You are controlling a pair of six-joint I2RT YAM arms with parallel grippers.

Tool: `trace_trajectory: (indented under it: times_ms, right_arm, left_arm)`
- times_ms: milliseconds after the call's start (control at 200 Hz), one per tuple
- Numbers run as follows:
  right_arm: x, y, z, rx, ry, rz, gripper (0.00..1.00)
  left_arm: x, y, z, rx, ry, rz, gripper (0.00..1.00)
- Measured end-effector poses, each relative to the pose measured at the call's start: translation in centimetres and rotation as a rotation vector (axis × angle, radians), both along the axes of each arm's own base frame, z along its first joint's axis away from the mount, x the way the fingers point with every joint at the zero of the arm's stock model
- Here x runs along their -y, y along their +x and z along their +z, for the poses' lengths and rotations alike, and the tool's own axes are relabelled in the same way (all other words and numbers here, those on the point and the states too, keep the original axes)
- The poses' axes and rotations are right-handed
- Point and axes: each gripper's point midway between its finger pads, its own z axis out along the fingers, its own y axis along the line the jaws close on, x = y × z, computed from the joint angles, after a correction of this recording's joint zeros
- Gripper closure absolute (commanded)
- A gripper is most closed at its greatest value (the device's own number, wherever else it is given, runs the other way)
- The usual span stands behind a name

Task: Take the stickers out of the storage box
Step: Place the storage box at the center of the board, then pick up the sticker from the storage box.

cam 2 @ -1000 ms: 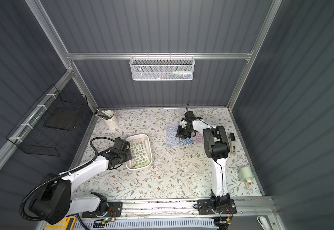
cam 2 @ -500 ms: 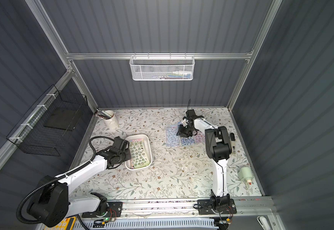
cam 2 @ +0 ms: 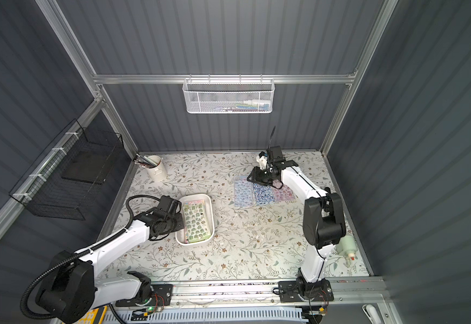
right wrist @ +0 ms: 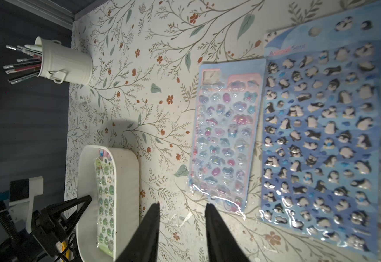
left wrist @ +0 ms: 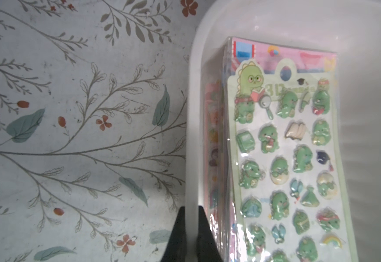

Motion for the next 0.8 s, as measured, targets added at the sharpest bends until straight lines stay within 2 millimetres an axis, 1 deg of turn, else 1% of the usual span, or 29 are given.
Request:
trace_trajectory:
  times_ms: [90,170,225,385,475,550,625,690,750,800]
  right_arm:
    - [-1.7,-2.5,-0.5,-0.015,0.005,0.039,0.64]
    - [-3.6,-4.6,-1.0,-0.028,-0.001,0.088,0.64]
    - [-4.9,-5.8,-1.1,-0.031,-0.008,0.121,0.64]
    - [-8.4,-8.5,-0.4,-0.002,-0.026,0.211,0.63]
    - [-10.0,-9.7,0.2,0.018,-0.04,0.252,0.61]
    - [-11.4,-10.5,1.0,0.044,-0.049,0.285,0.6]
    - [-12.6,-11.1,1.8,0.075,-0.057,0.309,0.6]
    - [-13.5,-11.3,2.2,0.093,-0.064,0.324,0.6]
    - [-14.2,-11.4,2.0,0.1,-0.075,0.333,0.6]
    - [-14.6,-11.3,1.4,0.096,-0.092,0.335,0.6]
  left_arm:
    - [0.1,-0.2,-0.1,-0.007,-0.003,-0.011,0.69]
    - [0.0,-0.4,0.1,-0.005,0.002,-0.022,0.59]
    - [-0.1,-0.5,0.4,-0.002,0.001,-0.019,0.56]
    - [-0.6,-0.8,1.3,0.02,0.01,-0.015,0.56]
    - [-0.9,-1.1,1.8,0.031,0.016,-0.009,0.53]
    - [-1.2,-1.2,2.4,0.038,0.023,-0.005,0.52]
    - [-1.2,-1.1,3.3,0.055,0.019,-0.002,0.53]
    - [-1.1,-0.9,4.3,0.079,0.006,-0.002,0.57]
    - [-0.8,-0.6,5.2,0.095,-0.008,-0.005,0.6]
    - [-0.6,-0.3,5.9,0.108,-0.016,-0.005,0.61]
